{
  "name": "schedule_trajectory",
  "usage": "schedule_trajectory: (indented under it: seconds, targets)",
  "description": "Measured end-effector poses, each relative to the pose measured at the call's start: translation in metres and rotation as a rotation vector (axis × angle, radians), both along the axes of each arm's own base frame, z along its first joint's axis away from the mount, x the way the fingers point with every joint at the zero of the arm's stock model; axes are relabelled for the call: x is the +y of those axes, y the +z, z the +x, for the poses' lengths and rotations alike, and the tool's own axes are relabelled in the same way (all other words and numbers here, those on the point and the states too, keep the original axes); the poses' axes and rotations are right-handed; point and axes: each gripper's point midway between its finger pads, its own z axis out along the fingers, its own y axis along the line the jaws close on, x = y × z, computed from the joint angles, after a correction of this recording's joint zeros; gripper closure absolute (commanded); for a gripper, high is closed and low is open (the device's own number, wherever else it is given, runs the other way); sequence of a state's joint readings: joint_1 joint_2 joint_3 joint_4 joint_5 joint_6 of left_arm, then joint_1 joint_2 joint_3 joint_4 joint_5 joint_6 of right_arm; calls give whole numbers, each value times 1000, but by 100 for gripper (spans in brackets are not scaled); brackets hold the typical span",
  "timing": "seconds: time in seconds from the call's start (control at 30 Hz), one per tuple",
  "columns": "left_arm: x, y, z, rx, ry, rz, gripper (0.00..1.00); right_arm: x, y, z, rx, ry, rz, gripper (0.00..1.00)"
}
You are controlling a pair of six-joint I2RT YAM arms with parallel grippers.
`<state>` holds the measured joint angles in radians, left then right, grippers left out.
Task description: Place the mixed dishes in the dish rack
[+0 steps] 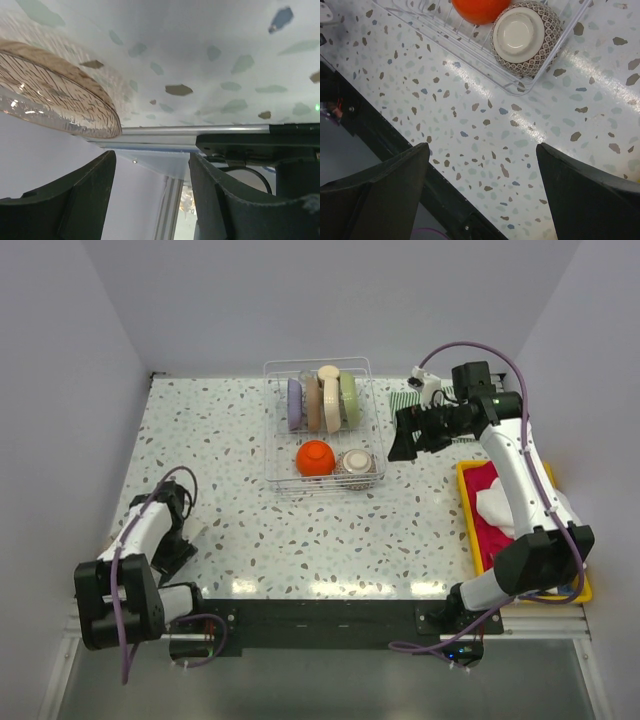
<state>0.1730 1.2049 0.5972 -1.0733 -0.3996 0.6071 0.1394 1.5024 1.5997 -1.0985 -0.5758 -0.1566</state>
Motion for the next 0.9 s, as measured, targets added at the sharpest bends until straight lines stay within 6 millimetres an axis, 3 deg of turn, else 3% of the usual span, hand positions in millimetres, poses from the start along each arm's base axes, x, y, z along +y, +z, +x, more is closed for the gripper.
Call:
schedule_trajectory:
  seconds: [0.33, 0.57, 0.9]
  targets:
    - [13, -20, 19, -12, 17, 4, 46, 0, -1, 1, 3, -9, -2, 9]
    - [26, -25, 43, -78, -42, 36, 62, -1, -3, 1, 4, -10, -4, 9]
    - [34, -32, 46, -51, -88, 71, 88, -1, -14, 5, 32, -16, -13, 9]
